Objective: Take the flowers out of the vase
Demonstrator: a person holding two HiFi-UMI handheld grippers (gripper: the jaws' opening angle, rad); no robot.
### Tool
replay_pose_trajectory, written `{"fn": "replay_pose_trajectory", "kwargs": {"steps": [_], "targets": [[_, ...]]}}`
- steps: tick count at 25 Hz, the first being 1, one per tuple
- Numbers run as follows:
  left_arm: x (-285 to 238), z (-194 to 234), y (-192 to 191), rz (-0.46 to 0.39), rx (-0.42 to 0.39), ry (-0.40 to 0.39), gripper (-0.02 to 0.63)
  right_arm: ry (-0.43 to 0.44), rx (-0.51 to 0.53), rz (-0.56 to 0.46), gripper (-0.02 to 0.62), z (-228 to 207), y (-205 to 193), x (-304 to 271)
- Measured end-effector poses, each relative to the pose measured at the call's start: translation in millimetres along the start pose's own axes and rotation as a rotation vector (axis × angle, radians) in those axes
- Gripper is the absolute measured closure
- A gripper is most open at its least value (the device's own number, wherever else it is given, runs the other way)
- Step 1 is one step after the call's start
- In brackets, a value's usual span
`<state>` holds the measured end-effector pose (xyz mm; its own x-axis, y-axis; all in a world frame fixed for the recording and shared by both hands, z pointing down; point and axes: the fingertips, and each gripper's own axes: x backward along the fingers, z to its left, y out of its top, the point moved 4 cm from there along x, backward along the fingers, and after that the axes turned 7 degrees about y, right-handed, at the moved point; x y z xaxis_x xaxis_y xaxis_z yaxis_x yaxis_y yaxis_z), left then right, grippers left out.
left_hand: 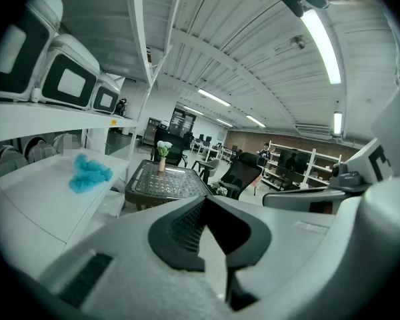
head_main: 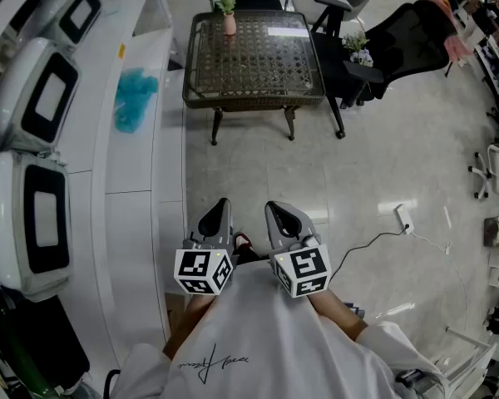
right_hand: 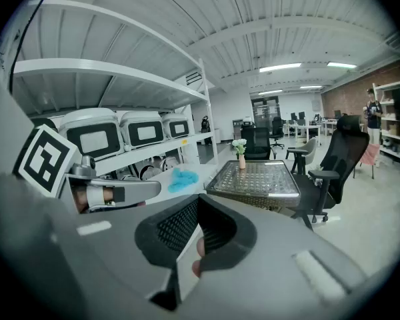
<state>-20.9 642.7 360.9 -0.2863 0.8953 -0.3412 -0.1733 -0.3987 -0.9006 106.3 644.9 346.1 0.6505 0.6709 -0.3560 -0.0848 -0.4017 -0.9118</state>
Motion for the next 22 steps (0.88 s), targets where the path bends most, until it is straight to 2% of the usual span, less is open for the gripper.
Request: {"fn": "replay_pose_trajectory", "kwargs": {"steps": [10,16,22], "targets": [[7,17,9,-0.04,-0.019,-0.005,0.606,0.005,0.014,-0.013,0.589,13,5,-13],[10,27,13,-0.059,-0.03,-0.025,0.606,0.017,-0.053,-0.038,0.588,19,5,-20],[8,31,14,-0.055,-0.025,-0.047,0.606,0.017,-0.051,-0.04,0.588,24,8,-26]]}}
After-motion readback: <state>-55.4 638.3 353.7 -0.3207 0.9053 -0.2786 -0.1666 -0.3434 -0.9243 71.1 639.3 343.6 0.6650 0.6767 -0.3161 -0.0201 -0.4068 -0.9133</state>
